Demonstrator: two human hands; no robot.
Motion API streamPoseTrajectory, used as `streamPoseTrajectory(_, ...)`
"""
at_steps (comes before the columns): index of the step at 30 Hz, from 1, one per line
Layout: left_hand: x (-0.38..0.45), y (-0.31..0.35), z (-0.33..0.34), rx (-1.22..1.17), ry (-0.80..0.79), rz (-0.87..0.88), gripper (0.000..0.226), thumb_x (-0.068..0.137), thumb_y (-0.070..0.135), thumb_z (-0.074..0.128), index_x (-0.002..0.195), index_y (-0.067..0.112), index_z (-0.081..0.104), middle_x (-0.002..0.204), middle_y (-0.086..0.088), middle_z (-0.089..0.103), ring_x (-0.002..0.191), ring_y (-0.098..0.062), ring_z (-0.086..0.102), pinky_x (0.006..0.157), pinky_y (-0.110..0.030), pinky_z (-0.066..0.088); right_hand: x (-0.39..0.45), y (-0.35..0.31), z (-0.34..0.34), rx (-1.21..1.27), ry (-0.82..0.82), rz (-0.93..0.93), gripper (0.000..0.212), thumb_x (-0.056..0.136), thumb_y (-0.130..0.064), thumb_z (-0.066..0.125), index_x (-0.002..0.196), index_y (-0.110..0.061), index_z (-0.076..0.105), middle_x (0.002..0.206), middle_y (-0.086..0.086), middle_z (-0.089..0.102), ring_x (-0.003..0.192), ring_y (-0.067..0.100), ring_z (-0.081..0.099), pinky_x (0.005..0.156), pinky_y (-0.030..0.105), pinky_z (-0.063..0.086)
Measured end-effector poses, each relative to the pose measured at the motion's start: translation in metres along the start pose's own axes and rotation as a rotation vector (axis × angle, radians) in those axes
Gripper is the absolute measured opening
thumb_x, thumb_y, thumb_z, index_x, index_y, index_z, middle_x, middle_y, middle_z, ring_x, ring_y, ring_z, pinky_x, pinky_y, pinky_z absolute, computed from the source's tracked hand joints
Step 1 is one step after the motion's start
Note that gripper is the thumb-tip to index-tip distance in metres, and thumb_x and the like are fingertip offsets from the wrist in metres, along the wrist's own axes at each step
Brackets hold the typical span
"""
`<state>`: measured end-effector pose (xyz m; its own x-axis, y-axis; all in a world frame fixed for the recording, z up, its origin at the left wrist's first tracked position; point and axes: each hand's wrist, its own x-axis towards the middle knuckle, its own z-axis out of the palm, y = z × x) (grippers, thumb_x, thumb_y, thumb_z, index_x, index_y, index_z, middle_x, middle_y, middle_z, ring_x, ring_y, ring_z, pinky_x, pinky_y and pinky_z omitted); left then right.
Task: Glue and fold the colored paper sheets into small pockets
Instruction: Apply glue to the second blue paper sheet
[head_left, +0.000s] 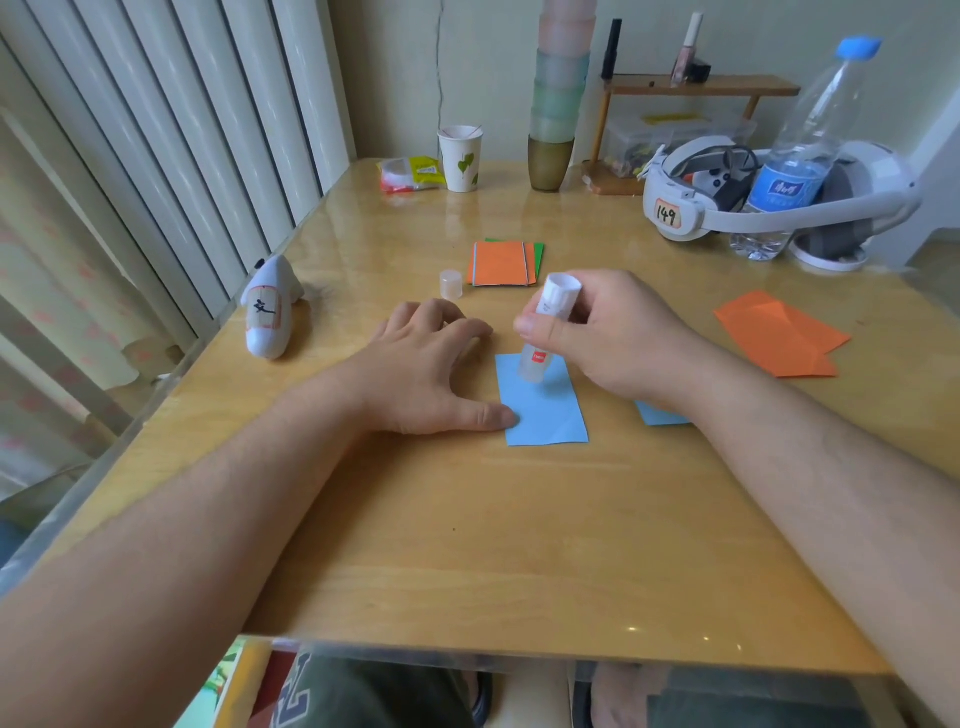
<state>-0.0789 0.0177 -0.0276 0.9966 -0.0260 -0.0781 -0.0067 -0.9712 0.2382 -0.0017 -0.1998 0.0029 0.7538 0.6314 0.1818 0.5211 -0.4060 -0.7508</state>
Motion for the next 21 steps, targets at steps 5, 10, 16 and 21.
streamPoseTrajectory(5, 0.0, 0.001, 0.001, 0.004, 0.016, 0.001, 0.103, 0.056, 0.099, 0.042, 0.145, 0.049, 0.034, 0.145, 0.007, 0.03, 0.142, -0.023, 0.02, 0.118, -0.041, 0.022, 0.007, -0.006, 0.014, -0.17, -0.114, -0.049, 0.027, 0.097, -0.048, 0.066, 0.093, -0.02, 0.067, 0.083, -0.006, 0.076, 0.082, 0.016, 0.065, 0.076, 0.04, 0.053)
streamPoseTrajectory(10, -0.001, 0.002, 0.002, -0.015, 0.015, -0.003, 0.094, 0.055, 0.098, 0.043, 0.136, 0.051, 0.04, 0.144, 0.009, 0.031, 0.143, -0.022, 0.02, 0.118, -0.042, 0.022, 0.011, -0.002, 0.027, -0.155, -0.125, -0.067, 0.025, 0.097, -0.044, 0.066, 0.093, -0.02, 0.065, 0.083, -0.004, 0.074, 0.077, 0.012, 0.061, 0.074, 0.037, 0.05)
streamPoseTrajectory(16, -0.001, 0.001, 0.001, -0.014, 0.015, 0.001, 0.099, 0.055, 0.098, 0.043, 0.143, 0.051, 0.037, 0.144, 0.01, 0.03, 0.142, -0.021, 0.019, 0.117, -0.04, 0.021, 0.023, 0.001, 0.026, -0.191, -0.105, -0.071, 0.031, 0.097, -0.046, 0.067, 0.091, -0.016, 0.06, 0.087, 0.004, 0.072, 0.075, 0.017, 0.058, 0.069, 0.036, 0.047)
streamPoseTrajectory(21, -0.002, 0.002, 0.001, -0.007, 0.007, -0.003, 0.109, 0.055, 0.098, 0.041, 0.15, 0.047, 0.032, 0.147, 0.008, 0.029, 0.143, -0.023, 0.018, 0.119, -0.04, 0.02, 0.03, 0.004, 0.027, -0.197, -0.082, -0.069, 0.03, 0.096, -0.048, 0.066, 0.093, -0.019, 0.06, 0.088, 0.003, 0.072, 0.079, 0.021, 0.061, 0.074, 0.042, 0.051)
